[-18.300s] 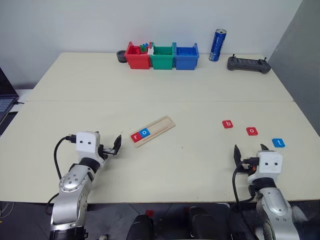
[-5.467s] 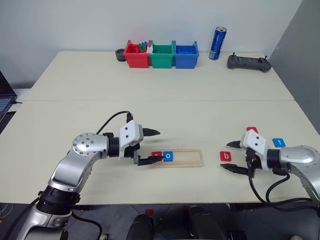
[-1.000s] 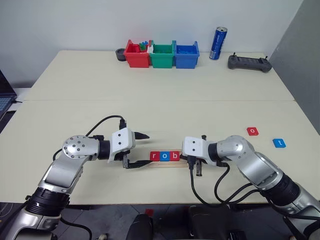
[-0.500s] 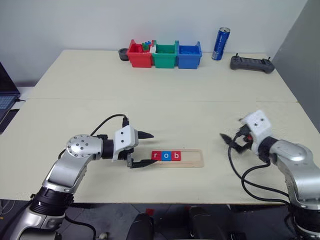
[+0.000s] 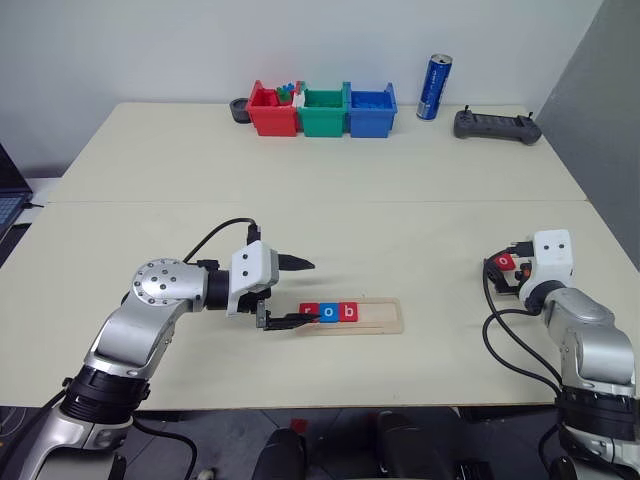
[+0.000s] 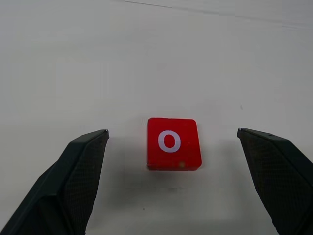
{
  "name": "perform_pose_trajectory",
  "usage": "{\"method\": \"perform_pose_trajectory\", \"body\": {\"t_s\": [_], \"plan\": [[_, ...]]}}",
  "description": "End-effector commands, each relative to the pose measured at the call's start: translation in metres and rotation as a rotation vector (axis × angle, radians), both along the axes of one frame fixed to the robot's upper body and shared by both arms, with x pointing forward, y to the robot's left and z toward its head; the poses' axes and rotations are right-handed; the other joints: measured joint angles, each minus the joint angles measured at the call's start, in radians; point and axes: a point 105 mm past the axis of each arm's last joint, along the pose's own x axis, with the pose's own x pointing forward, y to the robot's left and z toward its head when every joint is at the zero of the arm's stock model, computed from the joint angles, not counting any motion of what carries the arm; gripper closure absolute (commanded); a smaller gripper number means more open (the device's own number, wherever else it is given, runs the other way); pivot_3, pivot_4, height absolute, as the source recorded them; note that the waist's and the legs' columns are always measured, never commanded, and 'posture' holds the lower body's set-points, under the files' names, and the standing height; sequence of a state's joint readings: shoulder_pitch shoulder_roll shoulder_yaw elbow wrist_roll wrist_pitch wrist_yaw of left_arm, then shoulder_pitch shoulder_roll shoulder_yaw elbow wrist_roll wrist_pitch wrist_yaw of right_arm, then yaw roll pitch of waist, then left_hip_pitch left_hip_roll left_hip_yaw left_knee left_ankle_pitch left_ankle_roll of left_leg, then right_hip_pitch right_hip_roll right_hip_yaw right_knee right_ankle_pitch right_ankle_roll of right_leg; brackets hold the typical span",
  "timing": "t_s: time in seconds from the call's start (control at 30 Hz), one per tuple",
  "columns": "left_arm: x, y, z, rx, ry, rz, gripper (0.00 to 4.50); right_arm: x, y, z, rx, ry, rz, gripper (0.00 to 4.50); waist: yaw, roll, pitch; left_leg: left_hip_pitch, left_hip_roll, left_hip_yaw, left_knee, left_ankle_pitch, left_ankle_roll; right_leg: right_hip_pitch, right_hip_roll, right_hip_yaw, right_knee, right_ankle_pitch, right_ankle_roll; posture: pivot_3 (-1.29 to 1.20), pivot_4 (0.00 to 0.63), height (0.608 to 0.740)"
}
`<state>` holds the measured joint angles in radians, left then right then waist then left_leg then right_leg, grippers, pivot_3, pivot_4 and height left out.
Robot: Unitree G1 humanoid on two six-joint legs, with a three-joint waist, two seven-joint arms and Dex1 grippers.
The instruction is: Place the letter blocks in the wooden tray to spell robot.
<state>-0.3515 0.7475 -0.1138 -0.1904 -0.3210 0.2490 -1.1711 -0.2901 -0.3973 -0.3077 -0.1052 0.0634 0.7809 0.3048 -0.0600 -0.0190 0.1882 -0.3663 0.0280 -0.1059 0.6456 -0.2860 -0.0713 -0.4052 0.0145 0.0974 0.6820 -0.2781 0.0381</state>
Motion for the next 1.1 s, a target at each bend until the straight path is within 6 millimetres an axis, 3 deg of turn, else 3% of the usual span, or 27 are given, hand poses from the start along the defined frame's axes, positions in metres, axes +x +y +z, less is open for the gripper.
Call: {"method": "perform_pose_trajectory", "body": {"t_s": [0.03, 0.13, 0.37, 0.53, 0.67, 0.8, 0.93, 1.1], "plan": [[-0.004, -0.003, 0.008, -0.011, -0.036, -0.026, 0.00, 0.006, -0.003, 0.001, 0.007, -0.002, -0.003, 0.03, 0.000, 0.000, 0.000, 0.000, 0.000, 0.000, 0.000, 0.000, 0.000, 0.000, 0.000, 0.000, 0.000, 0.000, 0.000, 0.00, 0.150, 0.740], [-0.006, -0.001, 0.007, -0.008, -0.036, -0.024, 0.00, 0.007, -0.005, -0.006, 0.019, 0.037, -0.015, 0.60, -0.001, 0.000, 0.000, 0.000, 0.000, 0.000, 0.000, 0.000, 0.000, 0.000, 0.000, 0.000, 0.000, 0.000, 0.000, 0.00, 0.150, 0.740], [-0.007, 0.000, 0.005, -0.001, -0.036, -0.018, 0.00, 0.005, 0.000, -0.013, 0.020, 0.069, -0.002, 2.99, 0.001, 0.000, 0.000, 0.000, 0.000, 0.000, 0.000, 0.000, 0.000, 0.001, 0.000, 0.000, 0.000, 0.000, 0.000, 0.00, 0.150, 0.740], [-0.007, 0.001, 0.005, 0.005, -0.036, -0.019, 0.00, -0.004, 0.027, 0.000, 0.047, 0.022, 0.055, 3.04, 0.002, 0.000, -0.001, 0.000, 0.000, -0.001, 0.000, 0.000, 0.000, 0.001, 0.000, -0.001, 0.000, 0.000, 0.000, 0.00, 0.150, 0.740], [-0.006, 0.003, 0.005, 0.008, -0.035, -0.021, 0.00, -0.038, 0.077, 0.007, 0.084, -0.012, 0.111, 3.04, 0.002, 0.000, -0.001, 0.000, 0.001, -0.002, -0.001, 0.000, 0.000, 0.000, 0.001, -0.001, 0.000, 0.000, 0.000, 0.00, 0.150, 0.740], [-0.007, 0.002, 0.004, 0.010, -0.033, -0.034, 0.00, -0.073, 0.110, 0.002, 0.116, 0.001, 0.112, 3.04, 0.001, 0.001, -0.001, -0.001, 0.001, -0.002, -0.001, 0.000, 0.000, -0.001, 0.000, -0.001, 0.000, -0.001, -0.001, 0.00, 0.150, 0.740], [-0.007, 0.001, 0.004, 0.010, -0.028, -0.048, 0.00, -0.095, 0.119, -0.008, 0.136, 0.037, 0.052, 3.04, 0.004, 0.001, -0.001, -0.001, 0.001, -0.002, 0.000, 0.000, 0.000, -0.001, 0.000, -0.001, -0.001, -0.002, 0.001, 0.00, 0.150, 0.740], [-0.006, 0.000, 0.005, 0.013, -0.032, -0.061, 0.00, -0.097, 0.121, -0.020, 0.209, 0.075, 0.007, 3.04, 0.002, 0.001, -0.001, 0.000, 0.001, -0.001, 0.000, 0.000, 0.000, -0.001, 0.001, -0.001, -0.001, -0.004, 0.005, 0.00, 0.150, 0.740]]}}
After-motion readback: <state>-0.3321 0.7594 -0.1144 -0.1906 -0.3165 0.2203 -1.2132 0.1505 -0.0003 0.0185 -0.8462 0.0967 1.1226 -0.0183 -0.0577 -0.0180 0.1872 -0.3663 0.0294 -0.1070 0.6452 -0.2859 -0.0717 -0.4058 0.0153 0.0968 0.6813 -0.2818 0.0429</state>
